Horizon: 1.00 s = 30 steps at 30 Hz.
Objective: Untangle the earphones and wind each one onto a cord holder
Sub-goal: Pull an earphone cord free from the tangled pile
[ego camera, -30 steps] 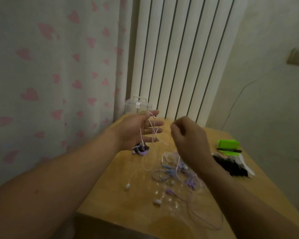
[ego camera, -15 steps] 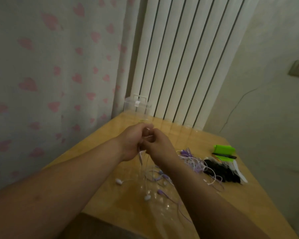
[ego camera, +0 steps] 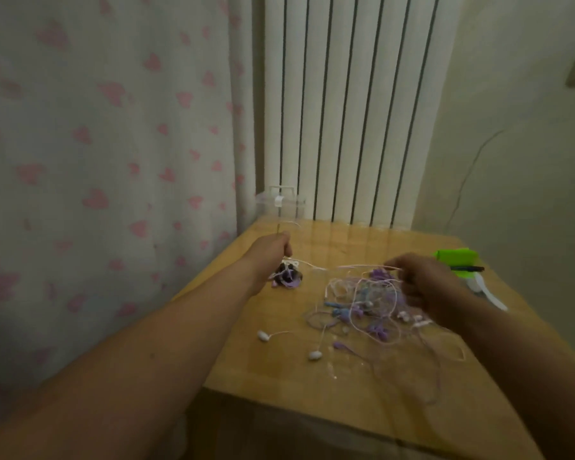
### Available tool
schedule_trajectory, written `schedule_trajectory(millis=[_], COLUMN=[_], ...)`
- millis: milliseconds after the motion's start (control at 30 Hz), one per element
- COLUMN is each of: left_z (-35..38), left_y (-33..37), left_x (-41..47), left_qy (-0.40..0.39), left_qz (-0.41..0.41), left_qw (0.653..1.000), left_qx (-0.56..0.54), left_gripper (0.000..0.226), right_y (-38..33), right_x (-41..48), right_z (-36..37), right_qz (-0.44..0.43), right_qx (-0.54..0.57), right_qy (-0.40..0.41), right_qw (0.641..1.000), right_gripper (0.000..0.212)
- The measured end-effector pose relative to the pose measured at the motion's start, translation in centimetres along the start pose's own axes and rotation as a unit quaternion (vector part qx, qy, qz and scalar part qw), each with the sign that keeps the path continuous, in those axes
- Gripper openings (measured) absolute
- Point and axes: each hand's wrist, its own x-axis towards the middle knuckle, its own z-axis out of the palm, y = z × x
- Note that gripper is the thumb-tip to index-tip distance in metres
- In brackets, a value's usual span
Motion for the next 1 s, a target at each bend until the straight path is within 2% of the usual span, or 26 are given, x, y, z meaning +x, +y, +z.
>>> schedule_trajectory(millis=[133, 233, 333, 500, 633, 700, 833, 1000], left_z=[-1.7, -3.3, -3.5, -3.2, -2.9, -3.1, -3.0, -2.6], left_y=[0.8, 2.1, 3.2, 3.0, 3.5, 4.2, 5.4, 6.7], left_x=[-0.2, -0.1, 0.3, 1.4, 1.9, 1.8, 0.5, -1.5], left_qy=[0.013, -0.044, -0.060, -0.008, 0.034, 0.042, -0.016, -0.079], left_qz=[0.023, 0.013, 0.004, 0.007, 0.036, 0.049, 0.020, 0.009], left_qw=[0.999, 0.977, 0.953, 0.967, 0.971, 0.976, 0.967, 0.962], left_qx=[-0.036, -0.208, -0.298, -0.256, -0.234, -0.207, -0.253, -0.260], left_gripper=[0.037, 0.043, 0.040, 0.038, 0.054, 0.055, 0.043, 0.054], right_y=[1.2, 2.3, 4.4, 7.4, 8.3, 8.7, 9.6, 9.9], right_x=[-1.8, -2.9, -3.4, -4.1, -4.1, -3.9, -3.8, -3.5], right_z=[-6.3, -10.2, -13.9, -16.4, -18.0, -18.8, -19.8, -19.1], right_qz=[-0.055, -0.065, -0.067, -0.061, -0.052, -0.042, -0.020, -0.033], right_qx=[-0.105, -0.149, -0.286, -0.352, -0.324, -0.321, -0.330, -0.349], right_qy=[0.020, 0.080, 0.166, 0.210, 0.252, 0.256, 0.233, 0.189], right_qw=[0.993, 0.983, 0.941, 0.910, 0.911, 0.911, 0.914, 0.917], right_gripper=[0.032, 0.048, 0.064, 0.060, 0.064, 0.065, 0.064, 0.056])
